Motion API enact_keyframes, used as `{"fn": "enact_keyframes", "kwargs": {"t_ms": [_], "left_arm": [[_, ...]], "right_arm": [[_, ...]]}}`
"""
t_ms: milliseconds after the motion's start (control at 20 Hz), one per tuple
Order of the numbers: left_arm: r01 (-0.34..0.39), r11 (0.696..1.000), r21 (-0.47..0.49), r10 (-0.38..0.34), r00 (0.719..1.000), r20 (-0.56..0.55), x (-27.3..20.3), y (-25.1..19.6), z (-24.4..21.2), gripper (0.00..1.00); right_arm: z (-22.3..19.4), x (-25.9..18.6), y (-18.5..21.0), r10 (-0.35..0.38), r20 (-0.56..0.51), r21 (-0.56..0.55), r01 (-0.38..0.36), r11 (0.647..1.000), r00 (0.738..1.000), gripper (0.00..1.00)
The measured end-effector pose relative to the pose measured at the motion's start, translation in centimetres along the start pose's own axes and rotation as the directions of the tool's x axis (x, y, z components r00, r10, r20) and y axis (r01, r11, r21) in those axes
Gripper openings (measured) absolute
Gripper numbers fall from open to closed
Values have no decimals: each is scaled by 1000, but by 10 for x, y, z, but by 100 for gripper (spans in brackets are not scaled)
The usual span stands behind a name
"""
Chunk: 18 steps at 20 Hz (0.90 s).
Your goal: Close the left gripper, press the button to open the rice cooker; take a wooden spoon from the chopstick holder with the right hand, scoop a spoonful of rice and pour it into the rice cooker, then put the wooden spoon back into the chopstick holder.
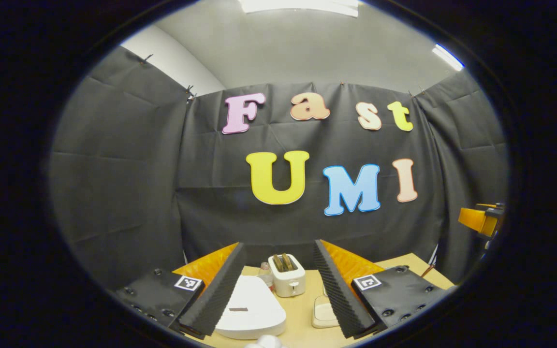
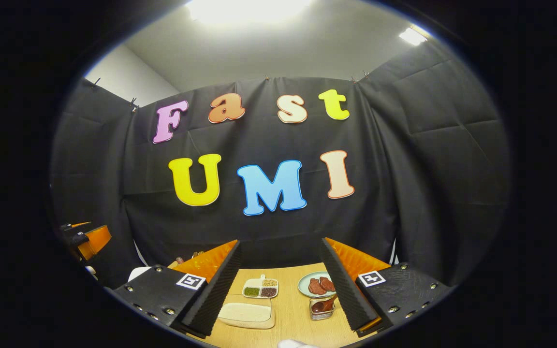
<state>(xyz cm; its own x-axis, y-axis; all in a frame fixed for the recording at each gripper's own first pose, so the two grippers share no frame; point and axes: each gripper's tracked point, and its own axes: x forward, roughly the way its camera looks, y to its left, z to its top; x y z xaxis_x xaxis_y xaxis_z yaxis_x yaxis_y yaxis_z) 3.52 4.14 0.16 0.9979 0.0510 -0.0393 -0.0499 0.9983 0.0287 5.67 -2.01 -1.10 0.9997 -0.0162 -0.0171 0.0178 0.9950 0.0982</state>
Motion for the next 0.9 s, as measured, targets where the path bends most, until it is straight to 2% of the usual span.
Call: {"fn": "enact_keyframes", "kwargs": {"t_ms": [500, 700, 900], "left_arm": [[-7, 1000, 3, 7, 1000, -2, 2, 4, -2, 96], [-5, 1000, 2, 5, 1000, -2, 4, 3, -1, 99], [-7, 1000, 0, 7, 1000, 0, 4, 3, -1, 96]], "right_arm": [[-2, 3, 4, 14, -4, 0, -14, 1000, 1000, 99], [-3, 4, 5, 16, -9, 1, -16, 1000, 1000, 99], [-3, 5, 4, 16, -9, 1, -16, 1000, 1000, 99]]}}
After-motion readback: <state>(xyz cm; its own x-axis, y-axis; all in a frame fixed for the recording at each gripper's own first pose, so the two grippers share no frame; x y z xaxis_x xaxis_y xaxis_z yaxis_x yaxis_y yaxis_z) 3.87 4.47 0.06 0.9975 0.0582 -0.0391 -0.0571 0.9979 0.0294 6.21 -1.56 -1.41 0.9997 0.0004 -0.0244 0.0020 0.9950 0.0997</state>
